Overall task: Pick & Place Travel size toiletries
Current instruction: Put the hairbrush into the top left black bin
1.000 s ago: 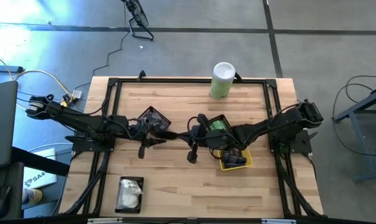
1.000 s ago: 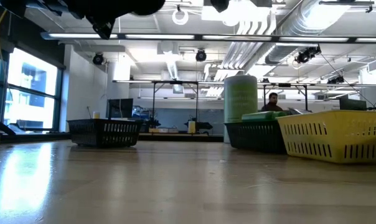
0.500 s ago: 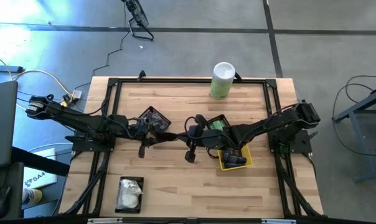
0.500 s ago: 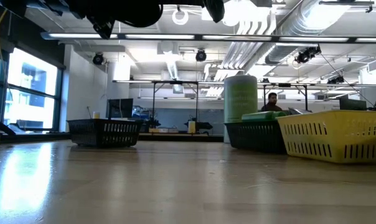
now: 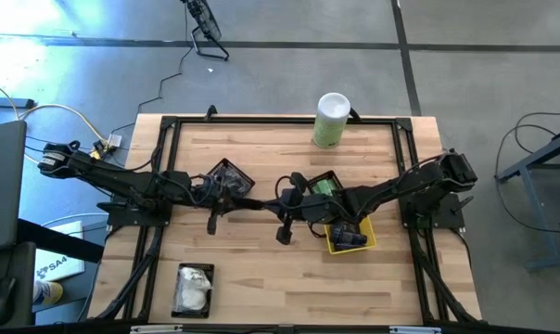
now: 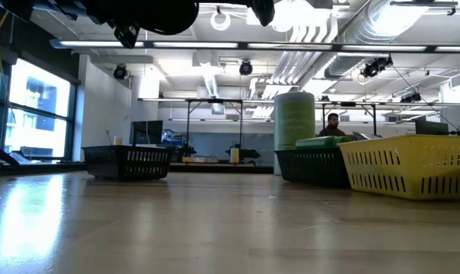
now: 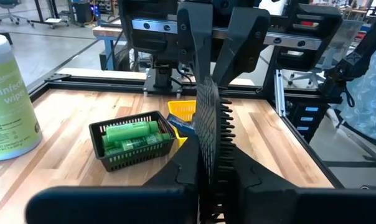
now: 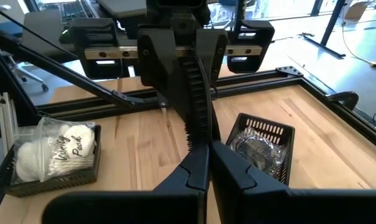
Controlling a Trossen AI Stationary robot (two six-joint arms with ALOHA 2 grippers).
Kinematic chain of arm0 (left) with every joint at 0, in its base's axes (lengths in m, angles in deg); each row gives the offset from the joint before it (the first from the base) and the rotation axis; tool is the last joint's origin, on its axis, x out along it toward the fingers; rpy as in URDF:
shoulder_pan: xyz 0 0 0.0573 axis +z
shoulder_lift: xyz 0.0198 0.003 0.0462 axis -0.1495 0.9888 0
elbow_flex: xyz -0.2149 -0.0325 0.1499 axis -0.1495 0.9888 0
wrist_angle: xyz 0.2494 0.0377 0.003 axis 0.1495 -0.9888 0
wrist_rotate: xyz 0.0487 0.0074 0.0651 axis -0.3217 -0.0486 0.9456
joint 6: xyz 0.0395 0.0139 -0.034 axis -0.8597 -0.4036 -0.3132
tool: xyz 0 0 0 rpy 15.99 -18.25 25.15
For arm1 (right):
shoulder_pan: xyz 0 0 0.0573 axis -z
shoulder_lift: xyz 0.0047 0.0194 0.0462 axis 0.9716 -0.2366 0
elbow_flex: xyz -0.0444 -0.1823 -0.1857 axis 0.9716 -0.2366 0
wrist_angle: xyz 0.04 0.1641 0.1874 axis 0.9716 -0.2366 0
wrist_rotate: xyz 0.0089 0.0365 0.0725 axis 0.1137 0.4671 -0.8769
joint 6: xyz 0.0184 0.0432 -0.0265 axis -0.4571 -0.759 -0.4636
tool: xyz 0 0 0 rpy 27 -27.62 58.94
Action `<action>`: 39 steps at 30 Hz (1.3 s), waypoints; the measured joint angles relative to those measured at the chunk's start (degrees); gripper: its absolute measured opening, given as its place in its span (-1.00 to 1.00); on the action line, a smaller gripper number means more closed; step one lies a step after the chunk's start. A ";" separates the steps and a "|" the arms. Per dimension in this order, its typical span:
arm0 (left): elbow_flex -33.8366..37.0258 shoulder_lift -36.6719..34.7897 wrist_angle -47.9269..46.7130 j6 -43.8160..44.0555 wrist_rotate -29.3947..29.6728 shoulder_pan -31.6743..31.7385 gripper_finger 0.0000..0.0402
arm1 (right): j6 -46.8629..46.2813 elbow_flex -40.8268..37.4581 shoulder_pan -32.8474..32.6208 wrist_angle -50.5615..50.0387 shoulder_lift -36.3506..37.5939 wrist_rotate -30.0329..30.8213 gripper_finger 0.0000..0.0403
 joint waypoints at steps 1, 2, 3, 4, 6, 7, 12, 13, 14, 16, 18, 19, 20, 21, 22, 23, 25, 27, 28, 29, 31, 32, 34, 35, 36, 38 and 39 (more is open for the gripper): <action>0.00 0.00 0.00 0.00 -0.02 0.00 -0.89 | 0.00 0.00 0.00 0.00 0.00 0.00 -0.98; 0.00 0.00 0.00 0.02 -0.02 0.00 -0.88 | 0.00 0.00 0.02 0.00 0.00 -0.26 -0.98; 0.00 0.00 0.00 0.01 -0.19 0.00 -0.87 | 0.11 0.00 0.04 0.00 0.00 -1.05 -0.98; 0.00 0.00 -0.01 0.02 -0.41 0.00 -0.85 | 0.20 0.00 0.10 0.04 0.01 -1.83 -0.98; 0.00 0.00 -0.02 0.01 -0.61 0.00 -0.82 | 0.22 0.00 0.11 0.13 0.02 -2.14 -0.97; 0.00 0.00 0.00 0.01 -0.60 0.00 -0.81 | 0.23 0.00 0.13 0.13 0.02 -1.98 -0.96; 0.00 0.00 0.00 -0.23 -0.52 0.00 -0.89 | 0.82 0.00 0.13 0.15 0.11 -2.40 -0.78; 0.00 -0.04 -0.03 -0.51 -0.44 0.00 -0.89 | 0.85 0.00 0.13 0.11 0.27 -2.62 -0.72; 0.00 -0.30 -0.30 -0.83 -0.31 0.04 -0.89 | 0.87 0.00 0.10 -0.05 0.53 -2.73 -0.64; 0.00 -1.08 -1.33 -1.48 0.35 0.01 -0.89 | 0.90 0.00 0.11 -0.26 1.34 -2.48 -0.48; -0.02 -2.34 -2.97 -1.55 1.62 0.00 -0.89 | 1.08 0.00 0.13 -0.66 2.34 -2.24 -0.30; -0.02 -3.23 -4.12 -1.55 2.26 0.00 -0.89 | 1.09 0.02 0.12 -0.65 2.88 -2.19 -0.21; -0.02 -4.14 -5.12 -1.55 3.00 0.00 -0.88 | 1.09 0.02 -0.04 -1.20 3.63 -1.91 -0.12; -0.02 -5.17 -6.22 -1.55 3.81 0.00 -0.87 | 1.14 -0.02 -0.29 -2.25 4.66 -1.67 -0.04; -0.04 -6.25 -7.64 -1.55 4.75 0.00 -0.87 | 1.49 -0.02 -0.42 -2.77 5.69 -1.56 0.03; -0.04 -7.46 -9.37 -1.56 5.73 0.00 -0.87 | 1.92 0.04 -0.48 -3.29 6.68 -1.57 0.10; -0.07 -9.74 -13.04 -1.57 9.03 0.00 -0.87 | 2.02 0.09 -0.88 -5.68 8.73 -0.92 0.19; -0.07 -11.91 -17.85 -1.54 13.70 0.00 -0.87 | 1.32 0.07 -1.26 -7.62 10.16 -0.28 0.25; -0.07 -12.66 -20.31 -1.24 16.40 0.00 -0.87 | 0.82 0.07 -1.24 -8.10 10.59 -0.22 0.27; -0.07 -13.20 -22.65 -0.30 19.13 0.00 -0.87 | 0.60 0.07 -1.22 -8.41 10.79 -0.17 0.28; -0.07 -13.66 -27.27 2.48 24.19 0.02 -0.87 | 0.42 0.07 -1.22 -8.67 11.02 -0.04 0.28; -0.07 -13.64 -29.27 3.81 26.20 0.04 -0.87 | 0.45 0.05 -1.22 -8.80 11.02 -0.03 0.28; -0.07 -13.23 -33.08 6.20 28.51 0.04 -0.87 | 0.55 0.04 -1.22 -9.07 11.02 -0.07 0.27; -0.07 -12.67 -34.52 7.37 29.53 0.04 -0.87 | 0.49 0.04 -1.18 -9.31 10.94 -0.08 0.26; -0.07 -11.95 -35.73 8.48 30.72 0.04 -0.87 | 0.31 0.04 -0.92 -9.54 10.71 -0.08 0.26; -0.07 -10.47 -38.02 10.21 33.31 0.03 -0.87 | 0.13 0.04 -0.63 -10.05 10.38 -0.25 0.25; -0.07 -9.62 -38.70 10.93 34.58 0.04 -0.87 | 0.04 -0.04 -0.62 -10.29 10.30 -0.41 0.25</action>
